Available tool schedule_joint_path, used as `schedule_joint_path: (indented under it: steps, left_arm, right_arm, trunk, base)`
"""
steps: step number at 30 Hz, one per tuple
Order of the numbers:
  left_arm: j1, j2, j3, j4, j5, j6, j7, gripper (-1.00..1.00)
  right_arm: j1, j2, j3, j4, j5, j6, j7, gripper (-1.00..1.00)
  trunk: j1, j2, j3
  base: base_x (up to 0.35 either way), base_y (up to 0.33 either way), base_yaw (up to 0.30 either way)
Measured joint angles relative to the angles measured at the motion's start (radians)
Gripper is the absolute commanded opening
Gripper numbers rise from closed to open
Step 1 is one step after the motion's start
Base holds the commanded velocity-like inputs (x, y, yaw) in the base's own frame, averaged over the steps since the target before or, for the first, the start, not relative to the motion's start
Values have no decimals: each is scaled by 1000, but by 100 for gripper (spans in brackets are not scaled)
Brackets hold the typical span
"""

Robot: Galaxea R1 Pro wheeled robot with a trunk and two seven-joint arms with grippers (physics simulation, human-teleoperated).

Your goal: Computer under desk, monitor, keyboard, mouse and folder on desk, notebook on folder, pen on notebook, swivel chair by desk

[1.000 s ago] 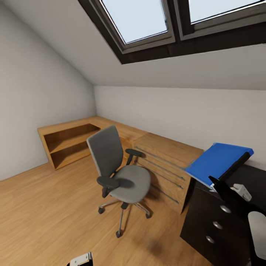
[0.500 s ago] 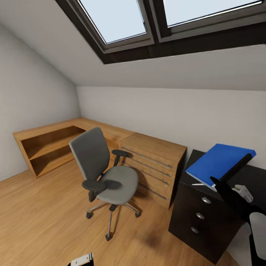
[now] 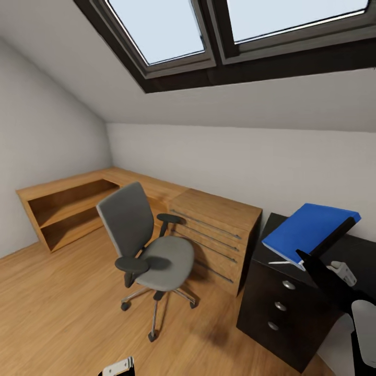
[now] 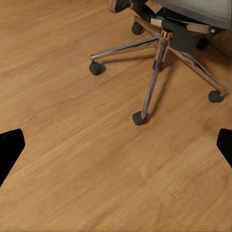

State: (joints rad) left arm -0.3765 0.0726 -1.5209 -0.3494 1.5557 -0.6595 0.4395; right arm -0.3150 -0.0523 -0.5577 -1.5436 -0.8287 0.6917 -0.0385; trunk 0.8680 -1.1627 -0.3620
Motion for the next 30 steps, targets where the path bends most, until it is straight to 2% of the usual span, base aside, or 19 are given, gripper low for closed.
schedule_joint_path:
  steps: [3,23,25,26,30]
  left_arm:
    - [0,0,0,0,0,0,0,100]
    - [2,2,0,15,4,5,0,100]
    - [24,2,0,36,6,2,-3,100]
    - [58,4,1,56,8,-1,-5,100]
    - [74,0,-1,63,3,-1,-7,100]
  right_arm:
    - [0,1,0,0,-1,-1,1,-100]
    - [0,0,-1,1,3,-1,-1,-100]
    - [0,0,-1,1,3,-1,-1,-100]
    - [0,0,-1,1,2,-1,-1,-100]
    - [0,0,-1,1,1,-1,-1,-100]
  trunk:
    - [-12,21,9]
    - [-12,21,-16]
    - [-12,21,-16]
    - [-12,21,-16]
    - [-12,21,-16]
  base:
    - [0,0,-11]
    - [0,0,0]
    - [0,0,-6]
    - [0,0,-30]
    - [0,0,-151]
